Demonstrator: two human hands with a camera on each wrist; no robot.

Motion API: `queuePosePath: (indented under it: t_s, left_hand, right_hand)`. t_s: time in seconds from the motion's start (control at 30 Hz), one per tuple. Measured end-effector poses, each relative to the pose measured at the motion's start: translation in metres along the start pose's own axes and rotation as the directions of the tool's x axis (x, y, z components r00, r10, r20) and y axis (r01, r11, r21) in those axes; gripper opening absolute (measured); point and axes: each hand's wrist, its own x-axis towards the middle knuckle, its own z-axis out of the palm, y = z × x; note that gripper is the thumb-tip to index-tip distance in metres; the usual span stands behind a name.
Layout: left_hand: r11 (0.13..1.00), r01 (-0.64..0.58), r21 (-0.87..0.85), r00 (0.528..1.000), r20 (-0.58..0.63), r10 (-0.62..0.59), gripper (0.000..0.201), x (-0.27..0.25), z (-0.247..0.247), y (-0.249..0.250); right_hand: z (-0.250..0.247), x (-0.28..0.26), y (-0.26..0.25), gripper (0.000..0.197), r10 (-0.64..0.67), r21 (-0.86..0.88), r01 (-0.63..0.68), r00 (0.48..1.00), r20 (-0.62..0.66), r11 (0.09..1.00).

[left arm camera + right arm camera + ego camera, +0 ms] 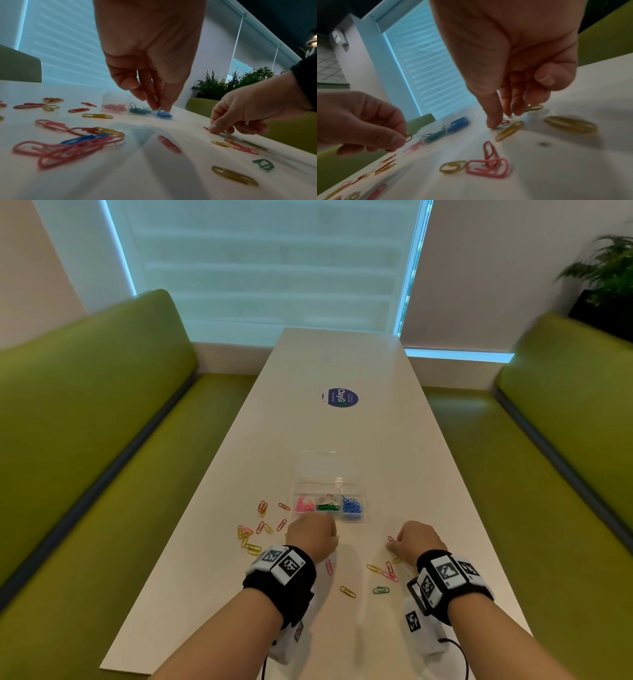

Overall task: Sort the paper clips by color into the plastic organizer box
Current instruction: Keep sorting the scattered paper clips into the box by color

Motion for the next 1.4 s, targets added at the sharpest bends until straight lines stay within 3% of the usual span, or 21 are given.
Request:
queuePosePath:
  t_s: [0.17,0.4,0.63,0.93,1.4]
  left_hand:
    - [1.0,-0.006,-0.011,1.0,-0.021,0.006,0.022,-0.001,-0.001,0.001]
    - [1.0,0.004,-0.022,1.0,-0.015,-0.004,0.027,-0.002,-0.006,0.0]
    - [0.999,0.034,-0.04,0.997,-0.066,-0.036,0.029,0.004,-0.021,-0.013]
    - [0.996,0.063,-0.063,0.989,-0.133,-0.071,0.03,0.01,-0.03,-0.042]
    - [0.989,0.057,-0.134,0.985,-0.155,-0.078,0.024,0.038,-0.036,-0.036]
  right_hand:
    - [0.001,0.003,-0.004,0.033,0.055,-0.025,-0.055,0.998,0.003,0.998]
    - [-0.001,0.004,-0.006,0.019,-0.008,-0.01,0.009,0.999,0.031,1.0]
    - [-0.023,0.006,-0.055,0.015,-0.219,0.079,0.237,0.957,-0.189,0.968]
    - [-0.017,0.028,-0.117,0.029,-0.331,0.019,0.338,0.93,-0.159,0.941]
    - [-0.023,0.024,-0.097,0.029,-0.336,0.086,0.361,0.917,-0.216,0.929]
